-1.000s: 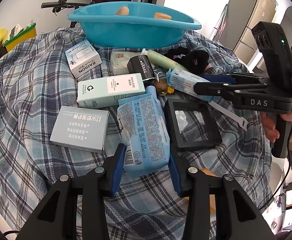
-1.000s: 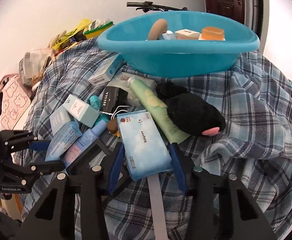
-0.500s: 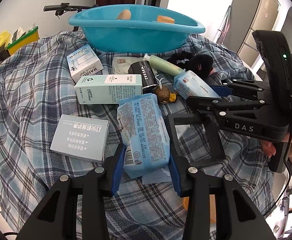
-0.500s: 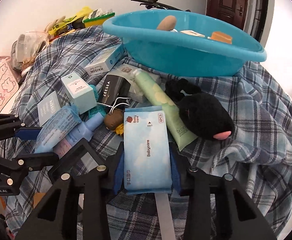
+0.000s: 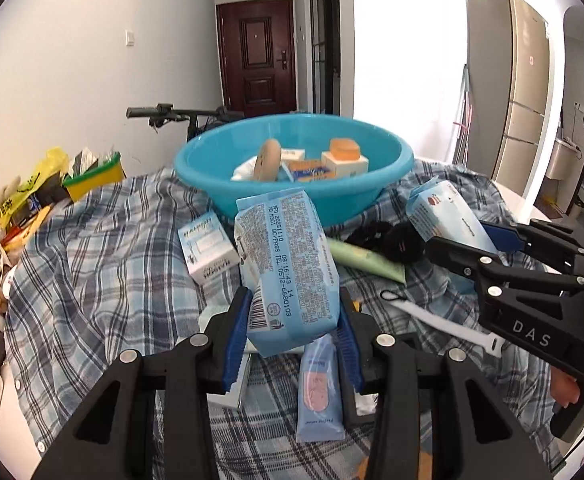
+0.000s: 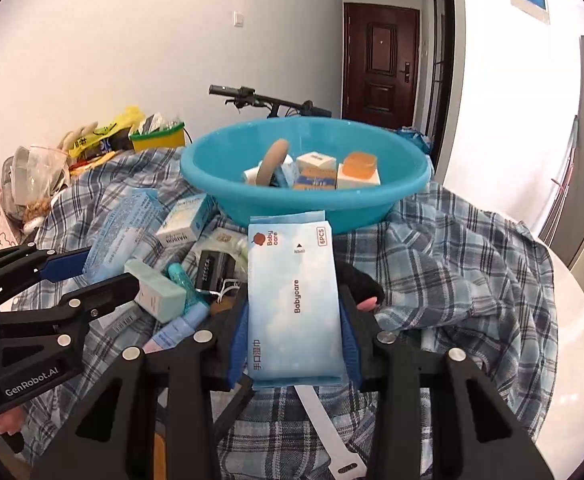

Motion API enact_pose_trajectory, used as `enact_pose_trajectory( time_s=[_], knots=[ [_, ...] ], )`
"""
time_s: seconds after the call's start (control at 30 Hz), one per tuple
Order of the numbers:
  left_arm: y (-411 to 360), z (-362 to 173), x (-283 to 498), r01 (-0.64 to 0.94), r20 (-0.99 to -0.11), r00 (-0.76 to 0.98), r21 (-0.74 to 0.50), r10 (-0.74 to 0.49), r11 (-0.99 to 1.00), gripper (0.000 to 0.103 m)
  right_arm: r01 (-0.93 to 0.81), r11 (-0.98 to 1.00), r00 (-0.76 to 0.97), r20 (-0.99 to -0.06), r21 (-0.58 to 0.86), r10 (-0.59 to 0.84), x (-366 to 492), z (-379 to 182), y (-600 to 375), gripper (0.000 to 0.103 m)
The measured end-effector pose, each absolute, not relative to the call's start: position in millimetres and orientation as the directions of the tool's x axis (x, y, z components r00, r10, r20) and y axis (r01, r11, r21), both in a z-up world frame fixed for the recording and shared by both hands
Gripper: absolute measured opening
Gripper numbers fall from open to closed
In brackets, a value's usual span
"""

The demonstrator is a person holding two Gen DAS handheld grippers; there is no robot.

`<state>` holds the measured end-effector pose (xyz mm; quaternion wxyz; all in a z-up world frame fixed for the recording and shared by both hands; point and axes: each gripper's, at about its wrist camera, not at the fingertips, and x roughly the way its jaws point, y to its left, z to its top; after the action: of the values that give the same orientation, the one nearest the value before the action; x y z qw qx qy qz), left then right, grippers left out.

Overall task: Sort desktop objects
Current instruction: 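Lift the Babycare pack with the right tool while the left lifts the blue pack toward the basin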

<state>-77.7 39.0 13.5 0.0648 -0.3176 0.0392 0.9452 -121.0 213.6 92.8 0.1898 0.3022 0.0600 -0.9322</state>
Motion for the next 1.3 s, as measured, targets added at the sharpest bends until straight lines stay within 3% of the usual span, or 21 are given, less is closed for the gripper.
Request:
enact_pose_trajectory(
  time_s=[0.23, 0.4, 0.53, 1.0, 1.3],
  knots=[
    [47, 71, -73, -0.136, -0.462, -0.882, 0.06, 0.093, -0.989, 0.043, 0.352, -0.935, -0.852, -0.425, -0.036, -0.304, -102, 148, 216, 0.038],
    [46, 100, -69, -0.13, -0.404, -0.91, 0.059, 0.096, -0.99, 0.043, 0.366, -0.93, -0.86, -0.373, 0.022, -0.347, -98, 176, 224, 0.038],
    [50, 113, -63, -0.131, -0.375, -0.923, 0.082, 0.091, -0.988, 0.043, 0.345, -0.938, -0.895, -0.312, -0.03, -0.319, -89, 188, 226, 0.038],
    [40, 127, -89, -0.176, -0.358, -0.917, -0.036, 0.177, -0.984, 0.043, 0.379, -0.925, -0.883, -0.313, -0.037, -0.349, -116, 197, 217, 0.038],
    [45, 130, -148, -0.203, -0.331, -0.923, -0.014, 0.196, -0.979, 0.043, 0.374, -0.925, -0.89, -0.306, -0.063, -0.339, -164, 202, 205, 0.038]
  ],
)
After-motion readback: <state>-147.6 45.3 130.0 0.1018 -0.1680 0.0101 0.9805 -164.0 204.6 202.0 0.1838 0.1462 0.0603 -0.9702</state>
